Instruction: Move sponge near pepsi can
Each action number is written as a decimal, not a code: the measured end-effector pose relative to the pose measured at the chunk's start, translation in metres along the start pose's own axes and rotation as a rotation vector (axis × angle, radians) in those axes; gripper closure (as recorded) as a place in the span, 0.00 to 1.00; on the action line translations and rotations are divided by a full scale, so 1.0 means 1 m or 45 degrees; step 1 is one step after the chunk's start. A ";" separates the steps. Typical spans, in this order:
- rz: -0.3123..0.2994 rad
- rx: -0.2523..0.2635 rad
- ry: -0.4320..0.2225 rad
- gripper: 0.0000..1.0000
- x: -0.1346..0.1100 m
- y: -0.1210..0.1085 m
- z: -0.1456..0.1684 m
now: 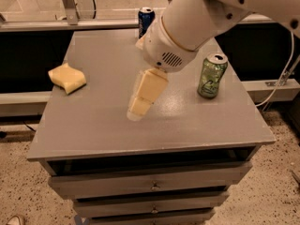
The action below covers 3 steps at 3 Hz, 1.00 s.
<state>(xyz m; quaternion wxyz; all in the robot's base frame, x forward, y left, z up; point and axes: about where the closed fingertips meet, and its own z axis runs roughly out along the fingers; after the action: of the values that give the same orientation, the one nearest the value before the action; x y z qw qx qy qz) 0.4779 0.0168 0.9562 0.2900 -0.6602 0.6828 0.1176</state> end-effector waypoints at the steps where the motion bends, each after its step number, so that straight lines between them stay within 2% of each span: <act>1: 0.006 0.008 -0.065 0.00 -0.012 -0.004 0.015; 2: 0.063 -0.010 -0.209 0.00 -0.043 -0.017 0.072; 3: 0.140 0.006 -0.339 0.00 -0.073 -0.036 0.128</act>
Offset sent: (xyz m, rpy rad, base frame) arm 0.0914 0.1502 -0.0565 0.3887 0.0011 -0.0571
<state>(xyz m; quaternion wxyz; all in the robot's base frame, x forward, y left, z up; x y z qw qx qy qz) 0.5408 0.1438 0.9020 0.3727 -0.5996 0.6737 0.2184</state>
